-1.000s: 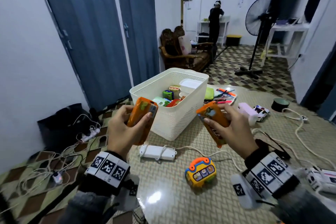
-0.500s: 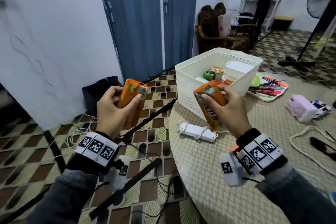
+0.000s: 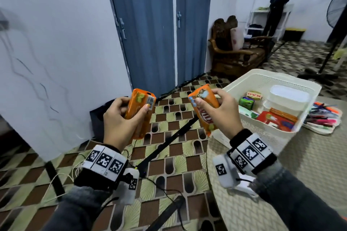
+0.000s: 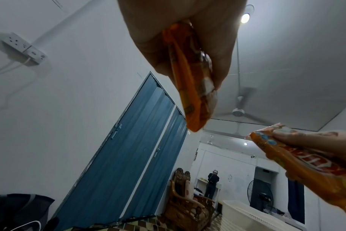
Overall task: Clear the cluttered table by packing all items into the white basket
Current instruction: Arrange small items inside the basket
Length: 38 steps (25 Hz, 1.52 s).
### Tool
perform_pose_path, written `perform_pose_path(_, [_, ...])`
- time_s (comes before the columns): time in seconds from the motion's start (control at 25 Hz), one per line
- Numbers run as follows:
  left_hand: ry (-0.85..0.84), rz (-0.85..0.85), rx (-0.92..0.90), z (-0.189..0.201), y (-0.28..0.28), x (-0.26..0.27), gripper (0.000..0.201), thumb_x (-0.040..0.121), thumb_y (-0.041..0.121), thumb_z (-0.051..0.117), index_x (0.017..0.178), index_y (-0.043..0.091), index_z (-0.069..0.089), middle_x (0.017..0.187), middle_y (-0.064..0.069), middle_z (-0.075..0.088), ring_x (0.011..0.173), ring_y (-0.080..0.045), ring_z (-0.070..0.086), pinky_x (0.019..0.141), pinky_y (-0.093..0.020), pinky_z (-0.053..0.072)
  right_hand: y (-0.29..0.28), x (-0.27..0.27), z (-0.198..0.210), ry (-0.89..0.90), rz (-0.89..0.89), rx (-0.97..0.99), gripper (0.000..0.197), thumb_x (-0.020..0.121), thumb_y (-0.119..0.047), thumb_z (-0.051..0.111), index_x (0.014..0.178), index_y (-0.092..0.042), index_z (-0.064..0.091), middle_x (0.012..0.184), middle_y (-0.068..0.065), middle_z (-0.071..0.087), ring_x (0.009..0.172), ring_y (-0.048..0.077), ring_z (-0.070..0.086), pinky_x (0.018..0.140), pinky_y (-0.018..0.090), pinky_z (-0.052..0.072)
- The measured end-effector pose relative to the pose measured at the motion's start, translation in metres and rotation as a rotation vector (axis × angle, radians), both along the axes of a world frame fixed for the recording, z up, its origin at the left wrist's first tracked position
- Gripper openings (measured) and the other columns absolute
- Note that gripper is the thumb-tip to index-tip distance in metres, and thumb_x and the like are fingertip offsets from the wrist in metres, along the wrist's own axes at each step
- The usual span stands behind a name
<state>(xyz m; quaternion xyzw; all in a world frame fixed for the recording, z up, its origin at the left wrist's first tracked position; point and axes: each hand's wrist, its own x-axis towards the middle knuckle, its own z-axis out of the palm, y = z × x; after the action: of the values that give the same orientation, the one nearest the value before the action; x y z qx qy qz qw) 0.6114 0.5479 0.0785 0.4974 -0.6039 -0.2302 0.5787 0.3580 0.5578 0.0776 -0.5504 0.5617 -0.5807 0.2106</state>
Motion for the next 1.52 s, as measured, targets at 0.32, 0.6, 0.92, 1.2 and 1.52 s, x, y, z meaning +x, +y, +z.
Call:
perform_pose_path(0.32, [0.061,-0.043,0.038,-0.013,-0.116,0.015,0.027,0.073,0.028,0.079,0.088,0.023,0.057,0.078,0.005,0.071,0.068,-0.005,0.069,0.059,-0.021,0.056,-0.120,0.038,-0.014,0.014,0.048,0.067,0.024,0.080,-0.031,0.075,0.097,-0.025,0.058,0.087,-0.014,0.065,0.078,-0.002,0.064,0.070,0.018,0.056])
perform_pose_path(0.6, [0.041,-0.059,0.060,-0.010,-0.266,0.025,0.032,0.074,0.032,0.078,0.094,0.020,0.057,0.081,0.001,0.072,0.070,-0.008,0.070,0.058,-0.022,0.056,-0.277,0.042,-0.018,0.007,-0.041,0.031,0.036,0.075,-0.038,0.077,0.102,-0.019,0.065,0.092,-0.003,0.070,0.083,0.011,0.068,0.078,0.038,0.058])
perform_pose_path(0.92, [0.048,-0.085,0.027,0.010,-0.411,0.017,0.029,0.073,0.031,0.080,0.088,0.023,0.057,0.073,0.006,0.070,0.062,-0.003,0.068,0.055,-0.020,0.055,-0.407,0.025,0.008,0.028,-0.124,-0.020,0.030,0.076,-0.031,0.078,0.099,-0.015,0.066,0.086,-0.006,0.069,0.078,0.006,0.066,0.075,0.027,0.057])
perform_pose_path(1.2, [0.084,-0.251,0.066,0.006,-0.471,-0.046,0.031,0.076,0.025,0.079,0.095,0.012,0.058,0.074,0.005,0.071,0.062,-0.002,0.068,0.050,-0.013,0.050,-0.435,-0.022,0.003,-0.013,-0.243,0.035,0.029,0.076,-0.032,0.079,0.097,-0.017,0.067,0.085,-0.006,0.070,0.077,0.007,0.068,0.070,0.024,0.056])
perform_pose_path(1.52, [0.092,-0.618,0.088,0.020,-0.534,-0.187,0.028,0.078,0.028,0.076,0.093,0.012,0.058,0.078,-0.001,0.073,0.069,-0.010,0.071,0.058,-0.023,0.057,-0.447,-0.114,0.023,-0.074,-0.570,0.012,0.028,0.076,-0.035,0.078,0.097,-0.021,0.065,0.085,-0.009,0.068,0.077,0.002,0.065,0.068,0.018,0.051])
